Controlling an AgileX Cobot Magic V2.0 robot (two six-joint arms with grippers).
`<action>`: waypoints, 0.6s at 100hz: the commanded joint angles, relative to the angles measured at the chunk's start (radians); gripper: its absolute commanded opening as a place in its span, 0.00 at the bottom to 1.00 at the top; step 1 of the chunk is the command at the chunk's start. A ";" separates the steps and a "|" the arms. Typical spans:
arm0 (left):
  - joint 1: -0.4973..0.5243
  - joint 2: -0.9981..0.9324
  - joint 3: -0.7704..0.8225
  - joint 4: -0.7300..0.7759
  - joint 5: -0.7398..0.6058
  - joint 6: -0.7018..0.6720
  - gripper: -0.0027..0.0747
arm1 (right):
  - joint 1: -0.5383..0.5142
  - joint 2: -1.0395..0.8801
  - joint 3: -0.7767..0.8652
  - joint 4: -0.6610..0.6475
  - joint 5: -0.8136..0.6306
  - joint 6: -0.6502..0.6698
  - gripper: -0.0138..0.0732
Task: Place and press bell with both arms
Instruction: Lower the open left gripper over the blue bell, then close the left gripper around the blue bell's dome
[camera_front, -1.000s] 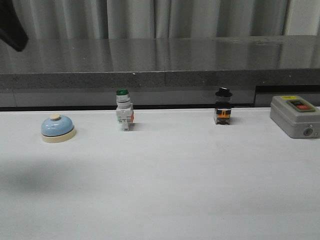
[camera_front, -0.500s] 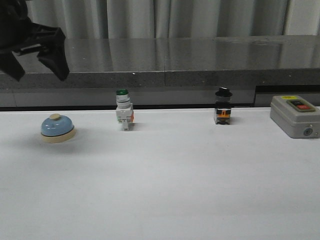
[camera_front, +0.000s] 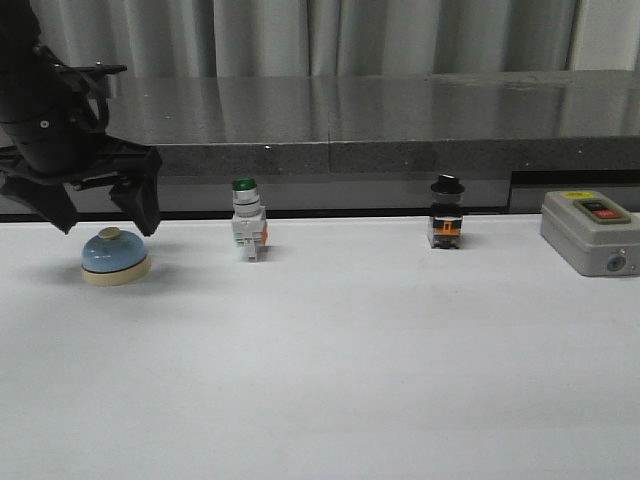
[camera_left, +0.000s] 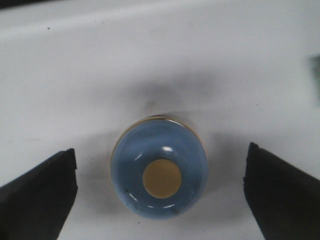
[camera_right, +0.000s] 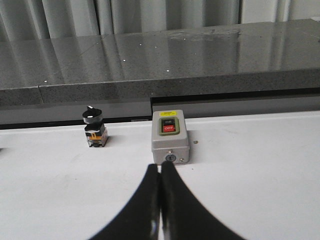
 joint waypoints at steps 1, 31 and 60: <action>-0.006 -0.032 -0.032 -0.009 -0.043 0.000 0.86 | -0.001 -0.019 -0.013 -0.012 -0.082 -0.001 0.09; -0.006 0.003 -0.032 -0.009 -0.048 0.000 0.86 | -0.001 -0.019 -0.013 -0.012 -0.082 -0.001 0.09; -0.006 0.003 -0.032 -0.009 -0.048 0.000 0.86 | -0.001 -0.019 -0.013 -0.012 -0.082 -0.001 0.09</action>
